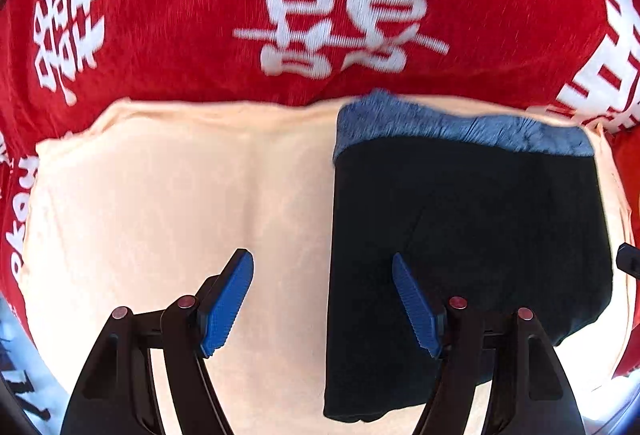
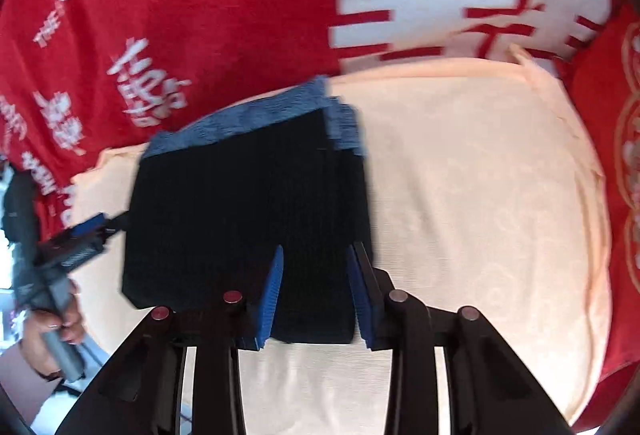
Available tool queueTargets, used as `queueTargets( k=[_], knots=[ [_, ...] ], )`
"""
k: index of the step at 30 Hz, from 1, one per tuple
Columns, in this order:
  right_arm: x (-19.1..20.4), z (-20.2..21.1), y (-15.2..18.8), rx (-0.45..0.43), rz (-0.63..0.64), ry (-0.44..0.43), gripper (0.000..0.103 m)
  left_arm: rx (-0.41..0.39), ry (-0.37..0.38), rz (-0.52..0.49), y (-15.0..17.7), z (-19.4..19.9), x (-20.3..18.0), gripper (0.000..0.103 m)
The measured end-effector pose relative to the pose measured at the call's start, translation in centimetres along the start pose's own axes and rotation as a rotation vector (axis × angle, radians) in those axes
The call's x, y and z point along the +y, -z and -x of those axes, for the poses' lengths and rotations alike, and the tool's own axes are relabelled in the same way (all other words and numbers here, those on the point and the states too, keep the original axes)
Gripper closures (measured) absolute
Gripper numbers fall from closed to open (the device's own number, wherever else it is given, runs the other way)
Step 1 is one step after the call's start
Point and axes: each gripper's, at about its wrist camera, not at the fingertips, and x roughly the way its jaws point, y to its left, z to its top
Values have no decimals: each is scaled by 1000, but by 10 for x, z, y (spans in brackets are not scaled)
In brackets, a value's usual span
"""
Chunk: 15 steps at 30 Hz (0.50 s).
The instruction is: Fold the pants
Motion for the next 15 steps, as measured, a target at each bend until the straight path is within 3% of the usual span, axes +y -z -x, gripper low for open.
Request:
queueTargets(
  k=[3, 7, 12, 15],
  knots=[
    [15, -20, 7, 58, 54, 17, 67, 6, -33, -16, 9, -7, 0, 18],
    [24, -41, 16, 80, 122, 91, 66, 12, -18, -22, 13, -6, 1, 18],
    [23, -37, 18, 88, 93, 92, 66, 29, -19, -4, 14, 0, 6, 18],
    [23, -31, 22, 101, 76, 94, 60, 38, -35, 2, 15, 9, 9, 18]
  ],
)
